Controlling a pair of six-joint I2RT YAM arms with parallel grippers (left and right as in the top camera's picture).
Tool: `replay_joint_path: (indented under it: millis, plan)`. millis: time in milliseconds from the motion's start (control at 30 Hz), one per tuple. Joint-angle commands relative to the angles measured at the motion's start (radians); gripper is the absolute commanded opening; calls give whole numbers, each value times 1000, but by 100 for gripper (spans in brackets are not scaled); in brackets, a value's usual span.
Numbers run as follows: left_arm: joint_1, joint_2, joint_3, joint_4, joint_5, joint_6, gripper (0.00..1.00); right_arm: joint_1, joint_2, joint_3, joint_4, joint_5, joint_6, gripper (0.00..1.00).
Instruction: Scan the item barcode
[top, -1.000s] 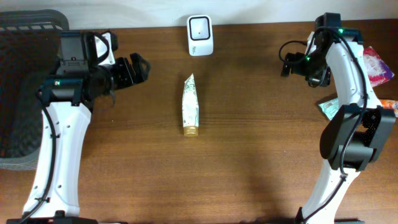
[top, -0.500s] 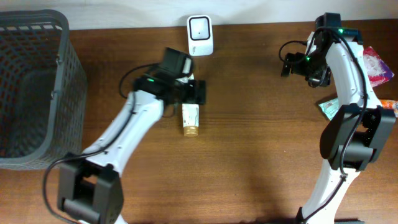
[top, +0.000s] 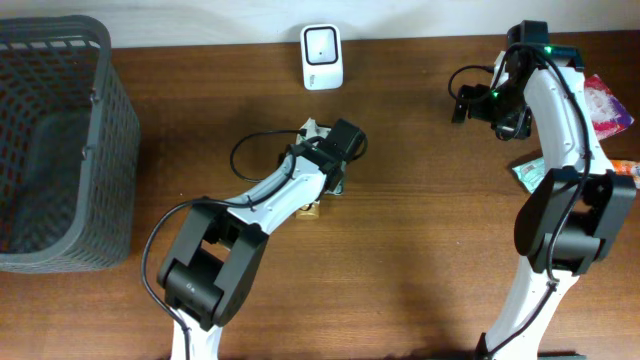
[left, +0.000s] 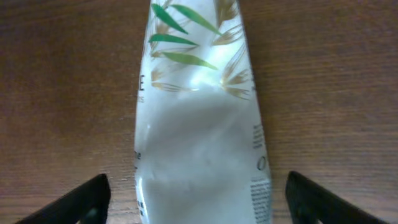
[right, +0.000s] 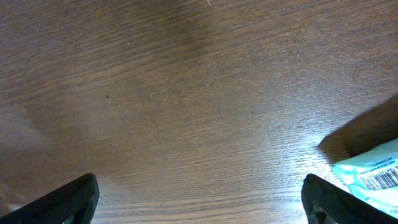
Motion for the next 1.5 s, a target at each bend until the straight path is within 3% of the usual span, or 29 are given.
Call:
replay_joint_path:
  millis: [0,67,200,300,367,467,633,700,767,933,967,1000,1033,1233,1300,1367,1467]
  plan:
    - [5,56,-5,4,-35,-18,78,5,-24,17,-1,12,3,99]
    - [5,77,-5,3,-35,-18,72,5,-24,17,-1,12,3,99]
    - [5,77,-2,-6,-35,-18,39,5,-24,17,-1,12,3,99]
    - [13,64,26,-44,-14,-18,8,5,-24,17,-1,12,3,99]
    - [23,28,50,-74,35,-18,7,5,-24,17,-1,12,3,99]
    - [51,-68,78,-76,241,-14,14,5,-24,17,-1,12,3,99]
    - [189,-101,76,-31,796,0,15,5,-24,17,-1,12,3,99]
    - [234,-71,75,-27,976,72,17,5,-24,17,-1,12,3,99]
    - [252,-16,75,-28,1078,154,27,5,-24,17,-1,12,3,99]
    - [259,97,75,-23,1073,164,33,5,-24,17,-1,12,3,99]
    - [263,104,75,-23,1062,206,48,5,-24,17,-1,12,3,99]
    - [263,104,75,-25,1044,240,78,5,-24,17,-1,12,3,99]
    - [263,103,77,-27,1043,259,89,5,-24,17,-1,12,3,99]
    - [350,100,253,-192,1044,278,91,5,-24,17,-1,12,3,99]
    - [403,100,386,-327,1042,372,92,5,-24,17,-1,12,3,99]
    - [431,100,492,-428,956,389,97,5,-24,17,-1,12,3,99]
    - [469,100,637,-549,711,389,99,5,-24,17,-1,12,3,99]
